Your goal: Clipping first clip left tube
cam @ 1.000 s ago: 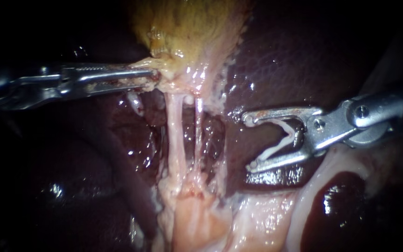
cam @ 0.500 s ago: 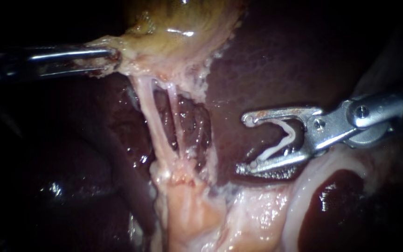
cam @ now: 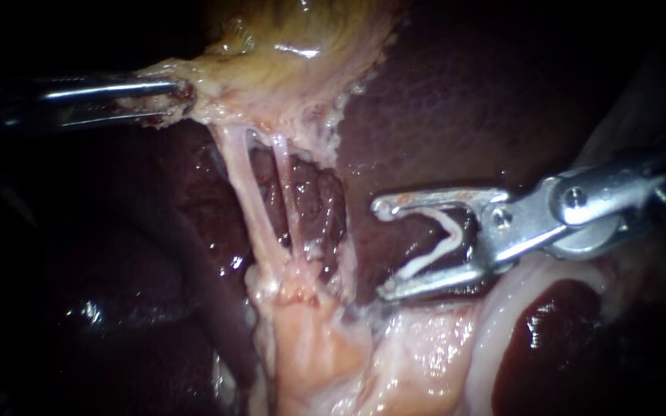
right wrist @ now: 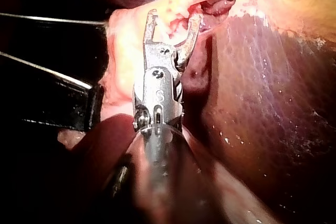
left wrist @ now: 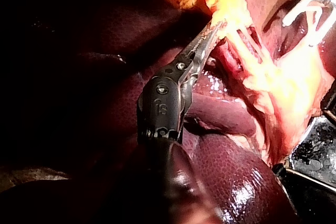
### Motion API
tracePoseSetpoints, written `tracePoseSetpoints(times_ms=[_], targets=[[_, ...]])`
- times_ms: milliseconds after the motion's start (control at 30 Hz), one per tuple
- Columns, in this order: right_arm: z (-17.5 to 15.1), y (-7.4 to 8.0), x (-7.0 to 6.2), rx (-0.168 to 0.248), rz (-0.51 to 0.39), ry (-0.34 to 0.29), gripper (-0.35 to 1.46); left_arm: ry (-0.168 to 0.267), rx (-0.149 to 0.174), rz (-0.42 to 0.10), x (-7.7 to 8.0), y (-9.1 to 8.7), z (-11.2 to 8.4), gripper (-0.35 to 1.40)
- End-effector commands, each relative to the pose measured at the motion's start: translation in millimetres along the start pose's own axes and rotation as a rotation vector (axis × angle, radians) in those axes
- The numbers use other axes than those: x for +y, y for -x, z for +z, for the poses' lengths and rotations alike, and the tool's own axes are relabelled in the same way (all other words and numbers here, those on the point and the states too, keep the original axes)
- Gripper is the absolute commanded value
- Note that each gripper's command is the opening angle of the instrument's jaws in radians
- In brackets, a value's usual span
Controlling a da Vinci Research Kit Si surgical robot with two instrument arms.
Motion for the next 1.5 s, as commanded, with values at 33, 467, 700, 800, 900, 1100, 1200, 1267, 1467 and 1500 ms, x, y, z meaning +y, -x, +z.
tracePoseSetpoints(times_ms=[33,467,700,800,900,1100,1200,1267,1467,1500], targets=[[0.7,-0.3,-0.1,0.001,0.018,0.001,0.50,-0.001,0.000,0.000,0.0,0.0,0.1,-0.35],[7.0,0.2,-0.2,0.000,0.078,-0.002,0.50,-0.002,0.000,0.001,0.1,0.1,0.2,-0.35],[8.8,1.6,1.1,-0.003,0.095,0.009,0.50,-0.003,0.001,0.001,0.3,0.2,0.2,-0.35],[9.2,2.3,1.7,-0.004,0.100,0.014,0.50,-0.004,0.001,0.001,0.3,0.1,0.2,-0.35],[9.8,3.2,2.3,-0.006,0.105,0.019,0.50,-0.004,0.001,0.001,0.4,0.1,0.2,-0.35],[11.1,4.1,3.0,-0.006,0.102,0.015,0.50,-0.005,0.001,0.001,0.6,0.1,0.2,-0.35],[12.0,4.3,3.0,-0.005,0.107,0.004,0.50,-0.006,0.001,0.001,0.7,0.0,0.3,-0.35],[12.8,4.3,3.0,-0.004,0.105,-0.008,0.50,-0.006,0.001,0.001,0.7,0.0,0.3,-0.35],[15.0,4.8,2.9,-0.002,0.110,-0.033,0.50,-0.006,0.001,0.001,0.7,0.0,0.3,-0.35],[15.5,4.9,2.9,-0.002,0.108,-0.039,0.50,-0.006,0.001,0.001,0.7,0.0,0.3,-0.35]])
